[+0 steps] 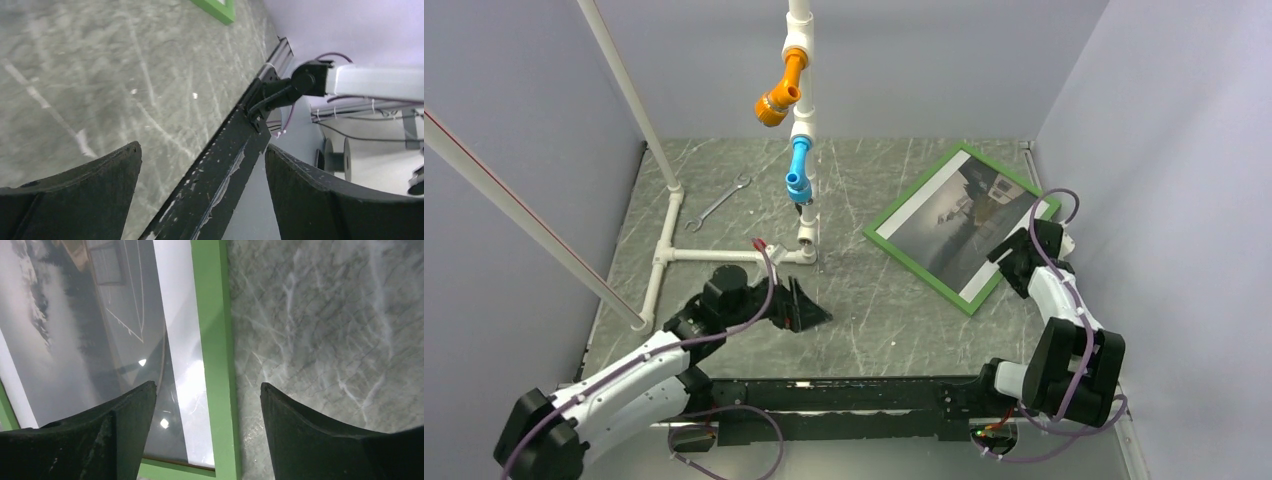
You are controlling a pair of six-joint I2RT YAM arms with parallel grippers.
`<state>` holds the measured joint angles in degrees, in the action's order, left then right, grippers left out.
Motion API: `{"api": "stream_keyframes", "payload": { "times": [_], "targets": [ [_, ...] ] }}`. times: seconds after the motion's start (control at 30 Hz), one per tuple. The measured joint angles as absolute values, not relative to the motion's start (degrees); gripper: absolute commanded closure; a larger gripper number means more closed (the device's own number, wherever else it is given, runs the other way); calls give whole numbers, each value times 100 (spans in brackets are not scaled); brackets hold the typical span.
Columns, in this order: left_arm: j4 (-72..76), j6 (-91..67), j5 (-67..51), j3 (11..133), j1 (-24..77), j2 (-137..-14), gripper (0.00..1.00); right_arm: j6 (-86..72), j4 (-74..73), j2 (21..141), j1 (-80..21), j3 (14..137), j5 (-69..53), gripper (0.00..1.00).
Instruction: Take the photo out of the frame
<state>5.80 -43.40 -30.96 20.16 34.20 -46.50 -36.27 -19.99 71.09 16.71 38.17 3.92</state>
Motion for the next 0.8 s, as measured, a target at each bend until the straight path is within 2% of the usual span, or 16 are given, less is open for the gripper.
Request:
{"api": "stream_keyframes", "payload": {
  "times": [0.17, 0.33, 0.53, 0.7, 0.8],
  "targets": [
    [882, -4215, -1804, 2158, 4980, -4692, 5, -3662, -1669, 7085, 1678, 3437, 224, 34],
    [788, -3699, -891, 2967, 5972, -5621, 7, -3680, -1540, 7087, 1680, 3330, 193, 36],
    [692, -3120, -316, 3977, 6619, -6488, 11, -3717, -1308, 7175, 1680, 3267, 123, 45],
    [617, -2888, -161, 4294, 6860, -6840, 11, -3758, -1236, 7301, 1680, 3210, 115, 49],
    [552, -2801, -132, 4370, 6945, -6993, 20, -3787, -1229, 7365, 1680, 3205, 117, 51]
  ]
}}
